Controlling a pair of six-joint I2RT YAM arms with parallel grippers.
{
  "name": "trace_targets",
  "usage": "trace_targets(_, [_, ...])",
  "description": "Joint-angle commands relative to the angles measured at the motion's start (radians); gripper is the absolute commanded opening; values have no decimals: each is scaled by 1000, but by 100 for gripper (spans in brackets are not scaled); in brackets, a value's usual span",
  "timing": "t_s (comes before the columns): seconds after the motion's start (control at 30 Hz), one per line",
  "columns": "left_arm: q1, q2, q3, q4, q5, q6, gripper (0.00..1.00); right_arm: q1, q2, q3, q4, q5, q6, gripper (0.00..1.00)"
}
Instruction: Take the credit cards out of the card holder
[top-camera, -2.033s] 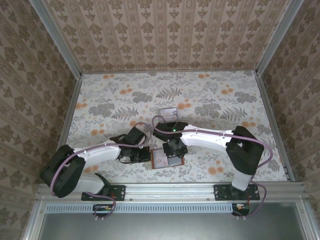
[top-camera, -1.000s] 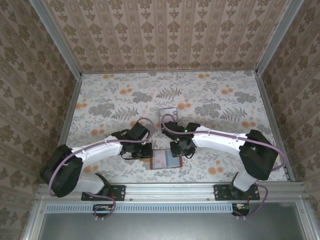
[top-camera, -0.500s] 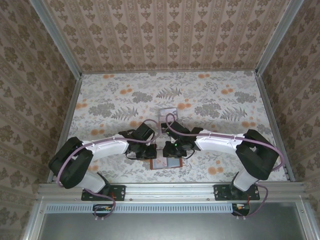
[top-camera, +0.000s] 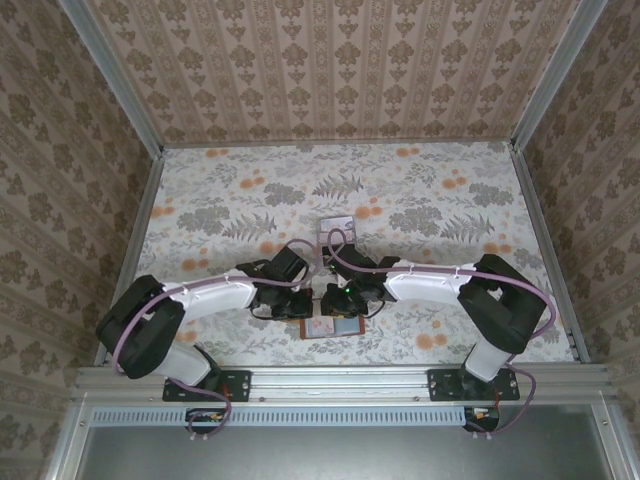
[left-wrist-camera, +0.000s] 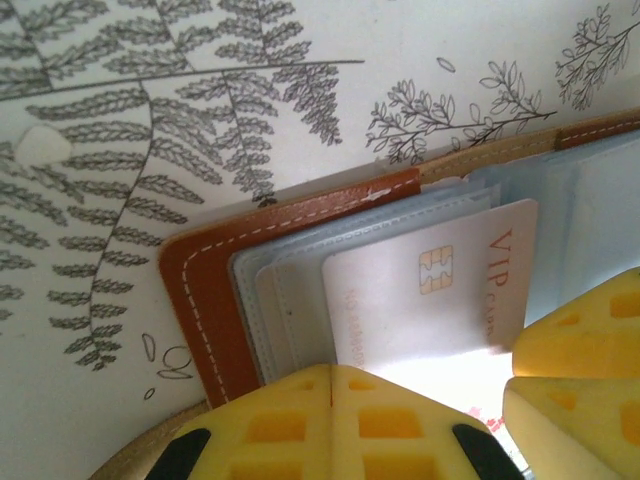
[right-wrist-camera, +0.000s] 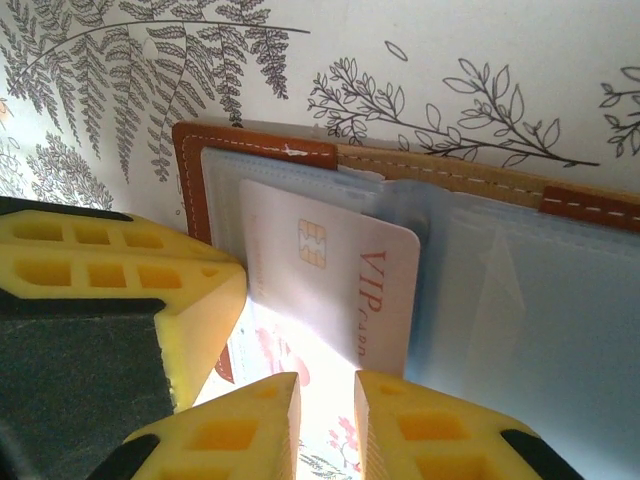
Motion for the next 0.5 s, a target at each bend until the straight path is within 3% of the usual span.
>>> trace_targets(0.0, [-3,-29,-26,-60,-26,-11,4,-4,34,-2,-13,-4,-13,22])
trace_targets(0.27, [-2,-28,-32,-51,-20,-21,4,-4,45,1,-36,7,-34,22])
trace_targets(0.47, [-2,-27,-31,-53,-19,-22,4,-4,28,25,-142,97,-64,21])
